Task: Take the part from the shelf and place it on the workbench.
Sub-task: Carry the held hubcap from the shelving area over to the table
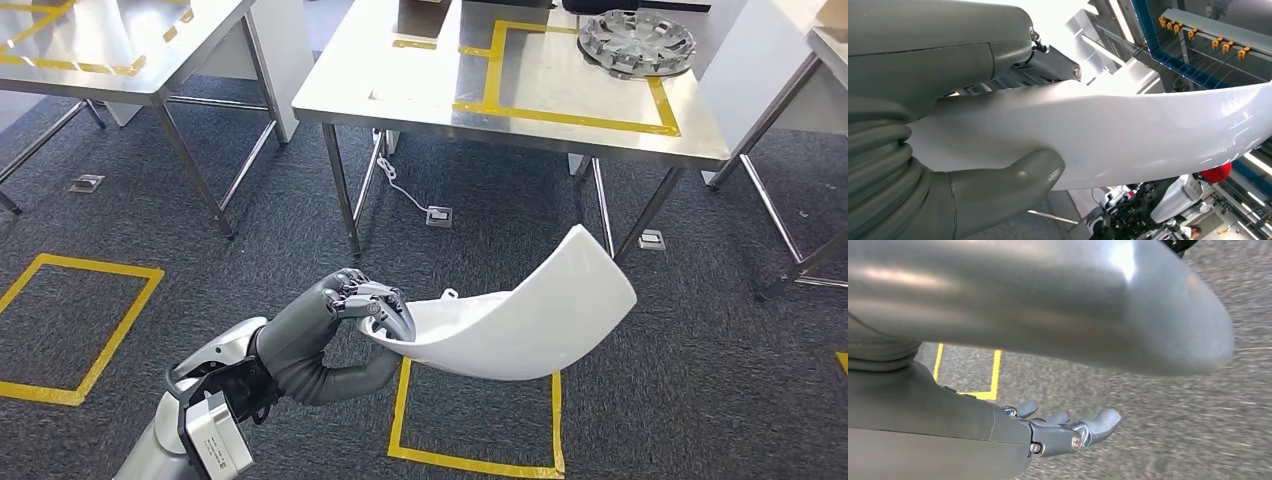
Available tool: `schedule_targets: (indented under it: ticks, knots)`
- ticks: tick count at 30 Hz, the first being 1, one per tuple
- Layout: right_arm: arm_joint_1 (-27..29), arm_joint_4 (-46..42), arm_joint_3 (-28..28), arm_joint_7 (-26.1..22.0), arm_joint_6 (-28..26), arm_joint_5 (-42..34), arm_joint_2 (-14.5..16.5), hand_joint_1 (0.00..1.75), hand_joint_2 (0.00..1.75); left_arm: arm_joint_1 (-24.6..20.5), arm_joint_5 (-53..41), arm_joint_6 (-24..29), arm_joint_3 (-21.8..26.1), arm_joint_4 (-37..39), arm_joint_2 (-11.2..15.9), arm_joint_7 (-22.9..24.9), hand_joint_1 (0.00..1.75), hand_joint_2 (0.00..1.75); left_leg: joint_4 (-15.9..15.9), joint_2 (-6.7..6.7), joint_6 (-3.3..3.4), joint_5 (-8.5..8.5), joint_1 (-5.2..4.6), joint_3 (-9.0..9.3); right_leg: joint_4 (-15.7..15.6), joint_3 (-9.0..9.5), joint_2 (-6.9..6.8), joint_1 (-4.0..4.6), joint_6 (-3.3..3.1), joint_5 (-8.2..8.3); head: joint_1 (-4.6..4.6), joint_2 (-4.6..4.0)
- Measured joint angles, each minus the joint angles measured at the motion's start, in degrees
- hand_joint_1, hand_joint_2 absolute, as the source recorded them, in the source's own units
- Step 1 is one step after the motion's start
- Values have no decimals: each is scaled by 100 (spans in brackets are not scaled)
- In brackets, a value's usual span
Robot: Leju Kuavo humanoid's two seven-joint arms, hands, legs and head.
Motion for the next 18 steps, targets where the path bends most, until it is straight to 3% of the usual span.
schedule_targets:
  ticks: [1, 2, 3, 5, 6, 8, 10, 12, 13, 14, 16, 18]
  knots:
    - [2, 1, -7, 4, -2, -5, 0, 0, 0, 7, 0, -2, -1, 5, -4, 2, 175, 175, -3, 1, -25, -87, -9, 77, -263, 33, -41, 16, -36, 336, 8, 0]
    - [5, 2, -16, 8, -3, -9, 0, 0, 0, 15, -1, -4, -3, 10, -6, 6, 175, 175, -25, 3, -56, -164, -16, 149, -425, 68, -73, 35, -72, 570, 11, 0]
    - [5, 2, -27, 10, -3, -13, 0, 0, 0, 21, -2, -6, -5, 13, -9, 8, 175, 175, -18, 0, -95, -194, -22, 227, -493, 108, -83, 43, -103, 644, 14, 0]
    - [-11, 0, -45, 6, -3, -13, 1, 0, 0, 16, -7, -8, -9, 1, -28, 6, 175, 175, 66, 3, -166, -173, -25, 320, -544, 277, -44, 26, -169, 585, 15, 0]
    - [-20, 0, -55, 7, -1, -13, 1, 0, 0, 13, -15, -13, -14, -8, -38, 1, 175, 175, 266, 3, -192, -121, -26, 266, -572, 373, -23, 6, -206, 553, 3, 0]
    - [-29, 0, -75, 28, 18, -5, 2, 0, 0, 23, -59, -44, -22, -20, -50, -2, 175, 175, 884, 3, -239, -160, -15, -114, -606, 550, 5, -20, -253, 469, -35, 0]
    - [-28, 1, -86, 57, 35, 15, 2, 0, 0, 52, -102, -90, -28, -23, -53, -1, 175, 175, 1463, 3, -280, -460, 0, -629, -619, 702, 32, -34, -268, 341, -62, 0]
    - [-18, 1, -89, 72, 39, 40, 3, 0, 0, 70, -119, -121, -32, -22, -51, -2, 175, 175, 1526, 4, -302, -704, 9, -957, -622, 867, 63, -49, -257, 199, -70, 0]
    - [-14, 1, -89, 78, 42, 52, 4, 0, 0, 72, -123, -132, -33, -21, -48, -6, 175, 175, 1332, 5, -302, -623, 12, -1017, -623, 958, 78, -58, -245, 125, -74, 0]
    - [-11, 1, -89, 81, 45, 67, 5, 0, 0, 72, -125, -141, -34, -21, -43, -12, 175, 175, 1030, 5, -299, -380, 15, -1019, -623, 1045, 90, -68, -228, 54, -78, 0]
    - [-14, 1, -89, 83, 52, 92, 8, 0, 0, 72, -117, -151, -33, -14, -26, -34, 175, 175, 402, 15, -269, 290, 16, -980, -618, 1179, 117, -69, -169, -91, -92, 0]
    - [-20, -1, -89, 84, 56, 113, 9, 0, 0, 73, -105, -152, -32, -10, -10, -55, 175, 175, 144, 9, -207, 588, 10, -935, -612, 1283, 126, -51, -83, -202, -101, 0]
